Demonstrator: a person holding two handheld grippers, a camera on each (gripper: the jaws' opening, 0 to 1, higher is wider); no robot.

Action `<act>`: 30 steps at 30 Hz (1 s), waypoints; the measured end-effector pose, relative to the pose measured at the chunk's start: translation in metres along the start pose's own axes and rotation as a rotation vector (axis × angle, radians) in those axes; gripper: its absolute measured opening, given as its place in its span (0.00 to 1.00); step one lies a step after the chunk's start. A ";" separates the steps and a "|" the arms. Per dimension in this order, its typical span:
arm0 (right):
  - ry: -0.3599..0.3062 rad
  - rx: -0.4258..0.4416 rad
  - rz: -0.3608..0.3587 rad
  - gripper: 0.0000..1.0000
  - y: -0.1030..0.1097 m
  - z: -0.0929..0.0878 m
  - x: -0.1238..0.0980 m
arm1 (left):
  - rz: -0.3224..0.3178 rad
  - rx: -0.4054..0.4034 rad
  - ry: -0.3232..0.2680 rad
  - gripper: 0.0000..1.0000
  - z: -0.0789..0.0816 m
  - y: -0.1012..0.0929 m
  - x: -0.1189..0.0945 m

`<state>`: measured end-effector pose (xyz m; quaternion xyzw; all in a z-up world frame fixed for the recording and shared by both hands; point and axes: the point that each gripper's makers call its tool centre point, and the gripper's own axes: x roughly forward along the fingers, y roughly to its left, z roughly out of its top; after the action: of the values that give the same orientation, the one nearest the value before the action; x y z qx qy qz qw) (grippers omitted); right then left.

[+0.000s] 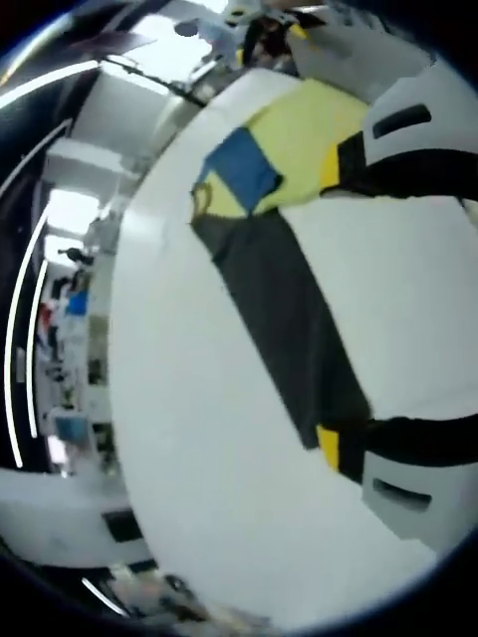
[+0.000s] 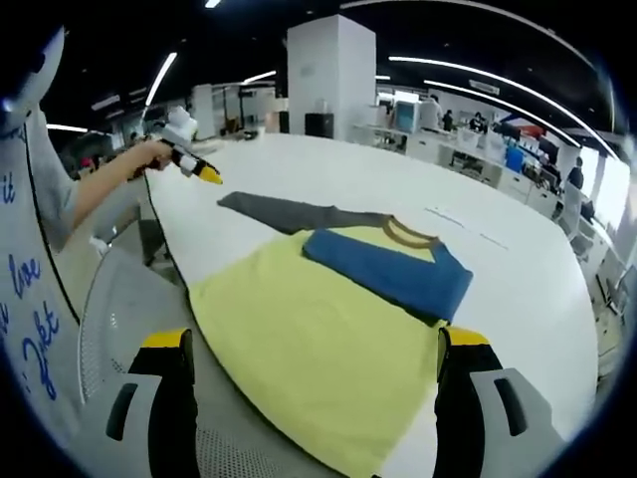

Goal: Fold the garment on the visible template until the final outline fits inside the template.

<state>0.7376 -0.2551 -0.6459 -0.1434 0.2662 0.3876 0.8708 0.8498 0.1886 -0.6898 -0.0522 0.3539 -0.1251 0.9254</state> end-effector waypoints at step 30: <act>0.031 -0.007 0.007 1.00 -0.002 -0.007 0.001 | 0.215 -0.320 0.084 0.40 -0.033 0.111 0.044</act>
<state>0.7373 -0.2588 -0.6522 -0.1515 0.2788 0.3894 0.8647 0.8809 0.2836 -0.7636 -0.1551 0.4111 0.0304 0.8978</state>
